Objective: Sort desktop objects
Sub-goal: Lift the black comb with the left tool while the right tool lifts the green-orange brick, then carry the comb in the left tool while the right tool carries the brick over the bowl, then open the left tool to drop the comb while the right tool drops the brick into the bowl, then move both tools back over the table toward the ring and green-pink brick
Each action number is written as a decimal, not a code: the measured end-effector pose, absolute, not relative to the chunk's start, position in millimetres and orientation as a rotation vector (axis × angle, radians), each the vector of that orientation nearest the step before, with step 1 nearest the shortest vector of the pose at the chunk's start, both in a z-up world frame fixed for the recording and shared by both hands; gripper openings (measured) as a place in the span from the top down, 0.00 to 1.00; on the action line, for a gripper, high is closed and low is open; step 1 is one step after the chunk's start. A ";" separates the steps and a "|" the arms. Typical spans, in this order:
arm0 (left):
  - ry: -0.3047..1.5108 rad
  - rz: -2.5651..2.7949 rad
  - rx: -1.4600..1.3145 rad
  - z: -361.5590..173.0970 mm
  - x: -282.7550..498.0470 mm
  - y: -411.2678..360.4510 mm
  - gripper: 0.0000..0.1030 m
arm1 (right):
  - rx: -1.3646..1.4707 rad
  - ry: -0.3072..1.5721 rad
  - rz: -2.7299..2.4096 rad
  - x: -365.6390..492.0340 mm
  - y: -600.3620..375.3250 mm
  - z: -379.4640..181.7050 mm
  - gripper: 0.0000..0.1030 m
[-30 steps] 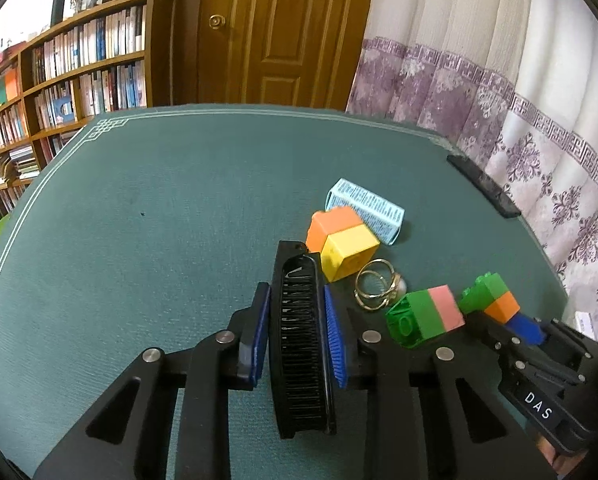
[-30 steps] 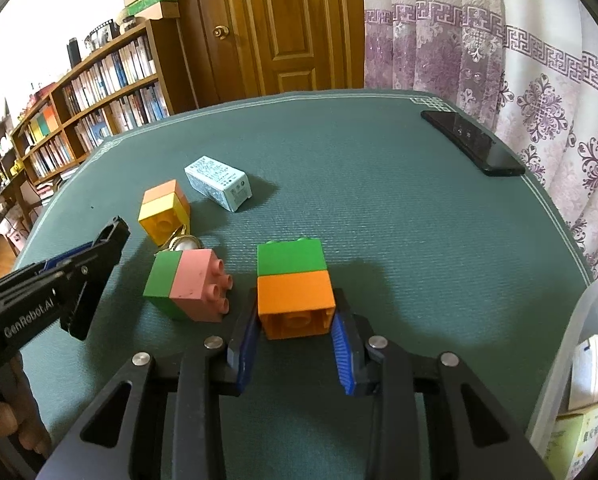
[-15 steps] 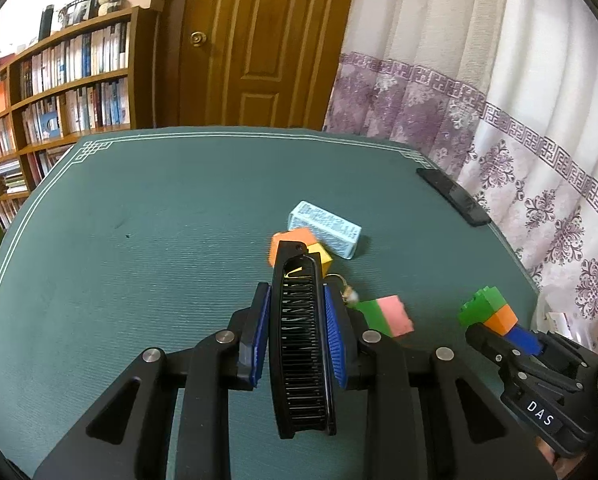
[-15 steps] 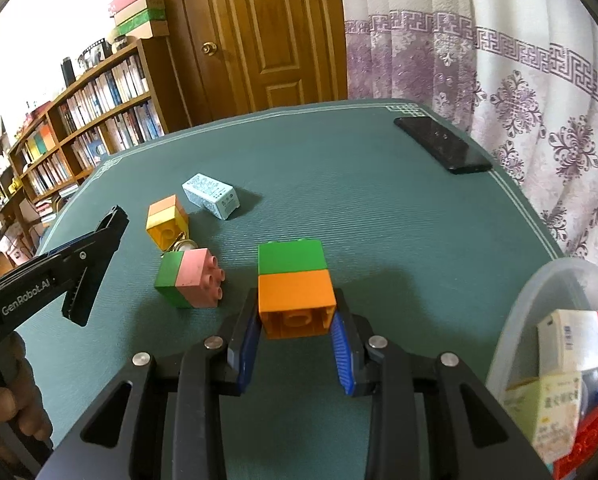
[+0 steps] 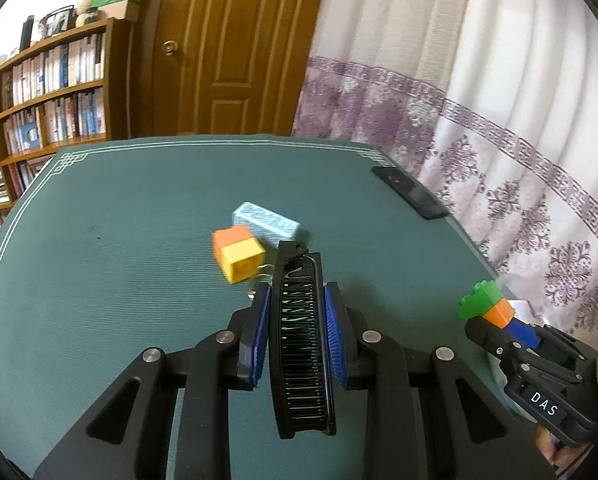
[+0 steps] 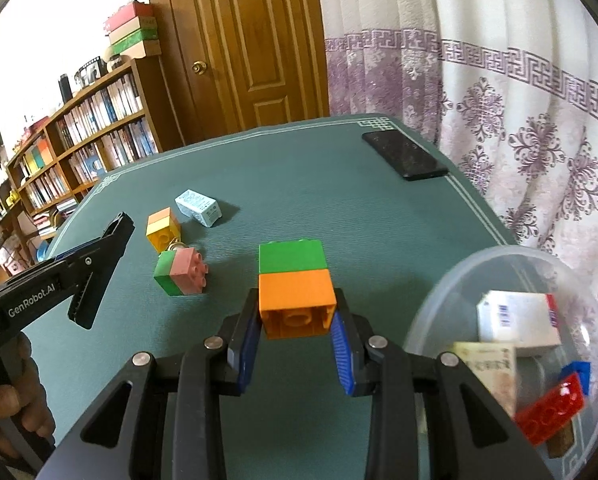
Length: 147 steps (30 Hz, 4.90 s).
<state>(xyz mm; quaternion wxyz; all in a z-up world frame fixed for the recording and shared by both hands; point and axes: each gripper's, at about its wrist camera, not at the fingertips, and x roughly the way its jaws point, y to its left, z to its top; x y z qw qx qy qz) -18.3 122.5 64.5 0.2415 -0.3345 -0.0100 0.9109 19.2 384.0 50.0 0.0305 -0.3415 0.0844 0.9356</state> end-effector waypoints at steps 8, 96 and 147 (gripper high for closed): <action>0.019 2.435 -0.892 72.7 0.1 152.3 0.72 | -1.002 0.307 2.856 45.2 412.2 58.0 0.65; 0.229 2.098 -0.831 87.0 90.5 333.2 0.36 | -0.896 0.475 2.631 143.6 561.5 45.2 0.44; -0.023 2.465 -0.963 71.3 3.3 145.1 0.36 | -0.844 0.278 2.881 78.6 422.6 79.0 0.34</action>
